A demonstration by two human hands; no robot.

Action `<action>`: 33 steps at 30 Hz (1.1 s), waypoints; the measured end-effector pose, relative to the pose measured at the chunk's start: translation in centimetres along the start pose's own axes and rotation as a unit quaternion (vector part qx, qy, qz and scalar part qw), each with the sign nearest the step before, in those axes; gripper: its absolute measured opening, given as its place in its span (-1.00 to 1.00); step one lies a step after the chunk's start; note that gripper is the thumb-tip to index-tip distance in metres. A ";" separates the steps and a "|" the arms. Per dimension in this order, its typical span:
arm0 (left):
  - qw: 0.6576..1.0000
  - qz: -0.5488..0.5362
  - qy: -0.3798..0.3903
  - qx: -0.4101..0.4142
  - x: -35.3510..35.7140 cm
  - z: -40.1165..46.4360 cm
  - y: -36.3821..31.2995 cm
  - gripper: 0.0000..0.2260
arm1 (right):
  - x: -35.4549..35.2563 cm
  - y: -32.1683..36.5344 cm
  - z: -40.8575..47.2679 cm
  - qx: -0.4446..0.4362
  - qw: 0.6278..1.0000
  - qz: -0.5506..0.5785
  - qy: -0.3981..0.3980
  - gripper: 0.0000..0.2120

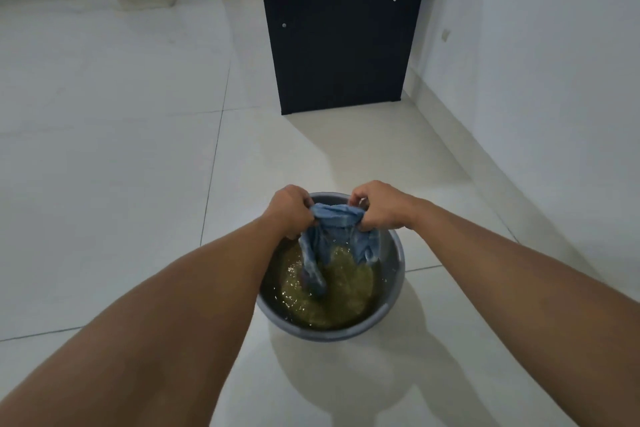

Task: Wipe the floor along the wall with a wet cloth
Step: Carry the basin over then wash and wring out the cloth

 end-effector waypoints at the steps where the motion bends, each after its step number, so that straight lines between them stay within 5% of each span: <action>1: 1.000 -0.013 -0.001 -0.005 -0.6 0.0 -0.8 -0.93 | 0.6 -0.6 0.1 0.013 1.000 -0.013 0.000 -0.66; 7: 0.997 -0.074 -0.008 0.004 -1.9 0.3 -4.6 -0.89 | 2.1 1.1 0.7 -0.051 0.996 0.060 -0.050 -0.25; 10: 0.991 -0.135 -0.011 -0.016 -2.4 0.1 -4.8 -0.92 | 2.0 2.1 1.4 -0.041 0.988 0.115 -0.095 -0.29; 13: 0.962 -0.266 -0.007 -0.056 -2.8 -0.4 -3.8 -0.87 | 0.8 2.0 1.8 -0.001 0.981 0.121 -0.152 -0.53; 17: 0.872 -0.430 -0.091 -0.216 -2.3 -1.7 1.9 -0.79 | -0.6 1.7 1.9 0.023 0.970 0.164 -0.178 -0.71; 19: 0.825 -0.452 -0.051 -0.335 1.0 -3.8 4.8 -0.69 | -1.0 1.5 1.8 0.038 0.958 0.221 -0.179 -0.64; 23: 0.607 -0.659 0.099 -0.433 9.9 -5.7 4.6 -0.31 | -2.0 2.1 0.8 0.041 0.954 0.229 -0.186 -0.59; 25: 0.522 -0.737 0.103 -0.417 11.6 -5.0 3.4 -0.43 | -2.2 2.2 0.0 0.045 0.959 0.212 -0.185 -0.51; 27: 0.484 -0.772 0.068 -0.407 12.3 -4.2 3.0 -0.61 | -1.6 1.6 -0.7 0.065 0.965 0.190 -0.167 -0.46; 28: 0.483 -0.775 0.045 -0.404 12.5 -3.9 3.2 -0.66 | -1.2 1.1 -1.0 0.081 0.967 0.187 -0.153 -0.46; 31: 0.595 -0.713 0.010 -0.372 11.9 -3.2 4.6 -0.66 | 0.7 -0.8 -0.9 0.147 0.961 0.211 -0.105 -0.51; 33: 0.632 -0.675 0.023 -0.381 12.1 -3.4 5.7 -0.74 | 1.8 -1.7 -0.6 0.184 0.951 0.231 -0.090 -0.55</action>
Point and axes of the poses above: each hand's wrist, its own z-axis towards the middle knuckle, its own x-axis out of the palm, y = z × x, the point moved 9 cm from there along z, towards the middle knuckle, and after that the axes turned 12 degrees about -z, right-handed, at the moved point
